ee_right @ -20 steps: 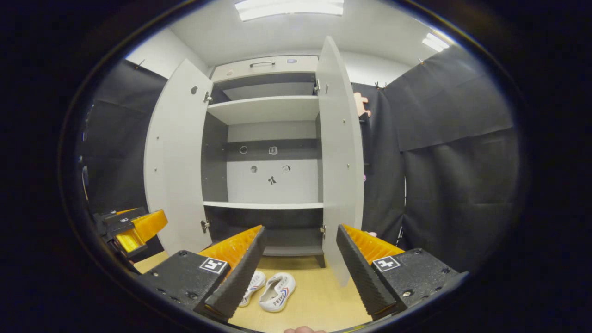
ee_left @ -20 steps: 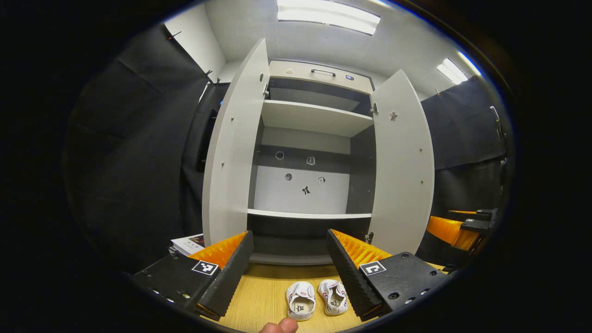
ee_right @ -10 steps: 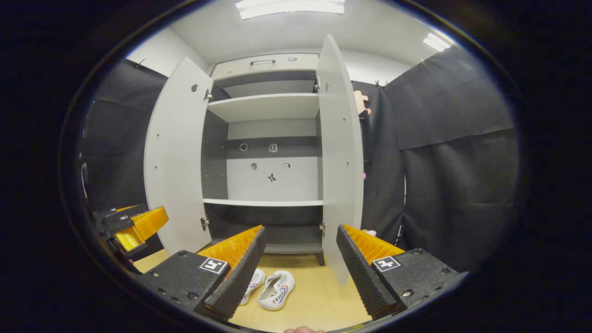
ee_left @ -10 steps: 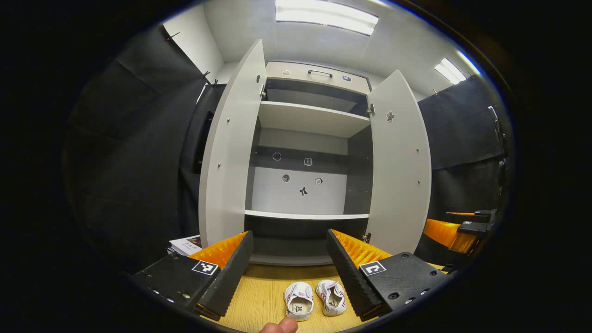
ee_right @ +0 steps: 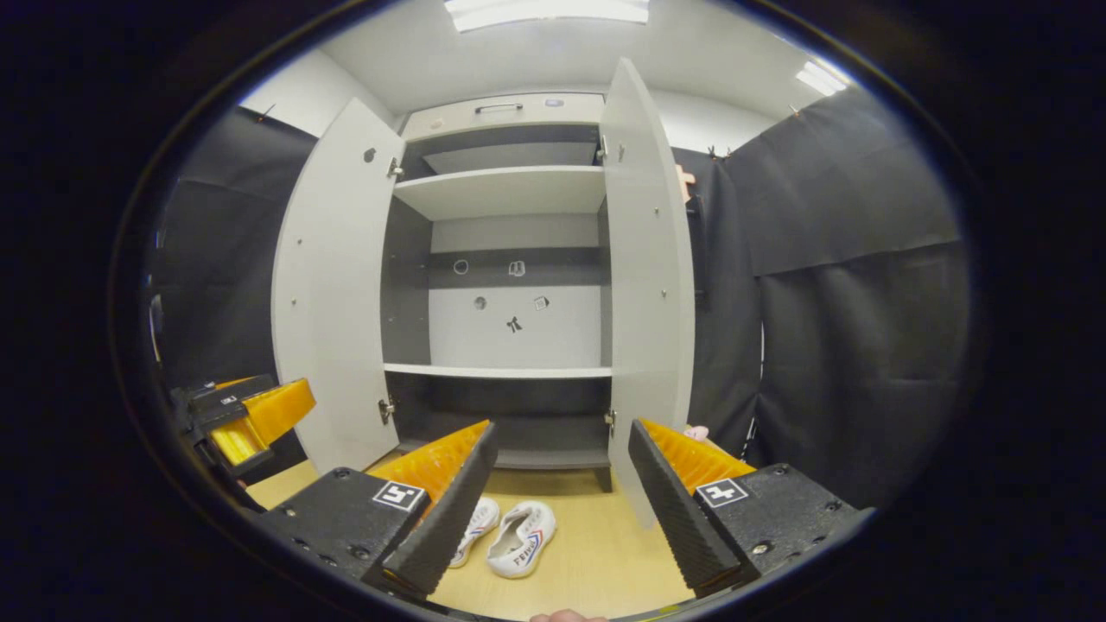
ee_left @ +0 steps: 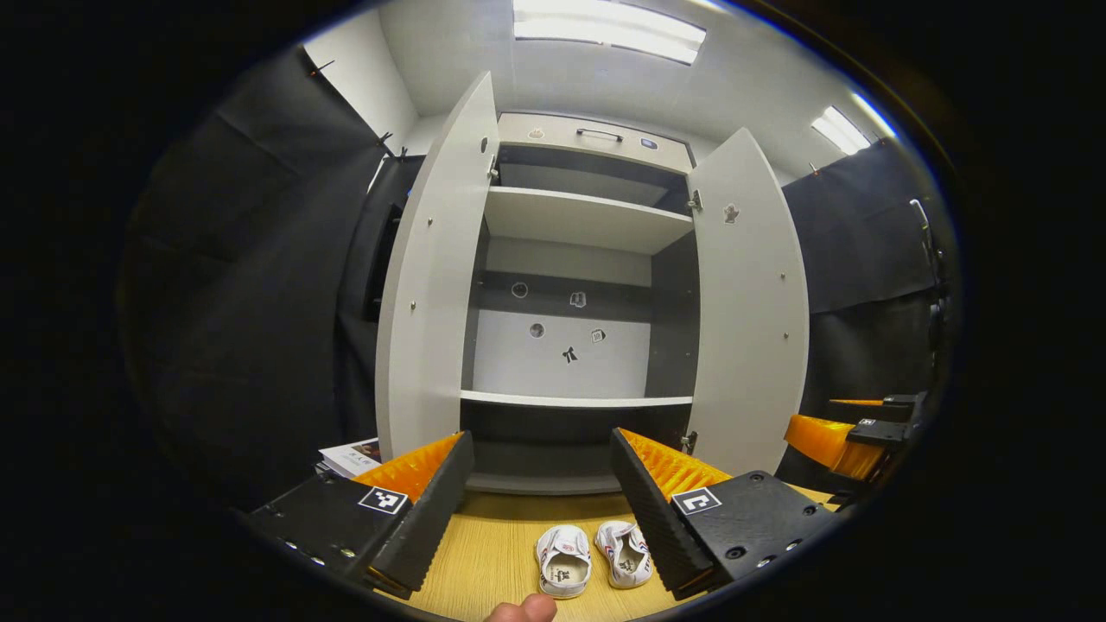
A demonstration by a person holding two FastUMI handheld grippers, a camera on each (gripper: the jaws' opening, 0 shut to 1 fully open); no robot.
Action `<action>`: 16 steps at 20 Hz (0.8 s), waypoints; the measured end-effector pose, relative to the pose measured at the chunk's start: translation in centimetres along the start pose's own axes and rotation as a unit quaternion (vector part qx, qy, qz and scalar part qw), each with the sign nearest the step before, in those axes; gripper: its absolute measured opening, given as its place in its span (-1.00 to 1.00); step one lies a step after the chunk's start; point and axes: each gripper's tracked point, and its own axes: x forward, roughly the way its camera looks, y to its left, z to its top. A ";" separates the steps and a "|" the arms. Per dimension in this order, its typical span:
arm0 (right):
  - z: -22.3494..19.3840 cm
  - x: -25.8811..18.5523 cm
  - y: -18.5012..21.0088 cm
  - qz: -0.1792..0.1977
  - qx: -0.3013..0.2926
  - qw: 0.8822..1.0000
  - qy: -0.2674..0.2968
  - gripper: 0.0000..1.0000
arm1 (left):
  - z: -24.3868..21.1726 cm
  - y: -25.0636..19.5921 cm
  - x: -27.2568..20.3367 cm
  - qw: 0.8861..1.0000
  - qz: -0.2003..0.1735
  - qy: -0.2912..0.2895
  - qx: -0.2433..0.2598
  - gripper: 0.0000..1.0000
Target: Grab one shoe with the right hand and put it into the shoe cabinet, grab the other shoe with the left hand and put it into the shoe cabinet; then close the right door with the right hand and the left door with the left hand.
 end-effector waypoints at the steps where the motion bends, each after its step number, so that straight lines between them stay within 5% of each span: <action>1: 0.0 0.2 0.3 0.003 0.000 1.000 -0.001 0.98 | 0.0 0.1 0.0 1.000 0.001 0.000 0.000 0.89; 6: -2.8 2.7 2.2 0.024 -0.016 0.999 0.023 0.98 | -0.2 0.6 -0.1 1.000 0.003 0.003 -0.002 0.89; 16: -16.3 8.4 8.0 0.085 -0.041 0.982 0.161 0.99 | -1.3 2.5 -0.2 1.000 0.011 0.018 0.001 0.89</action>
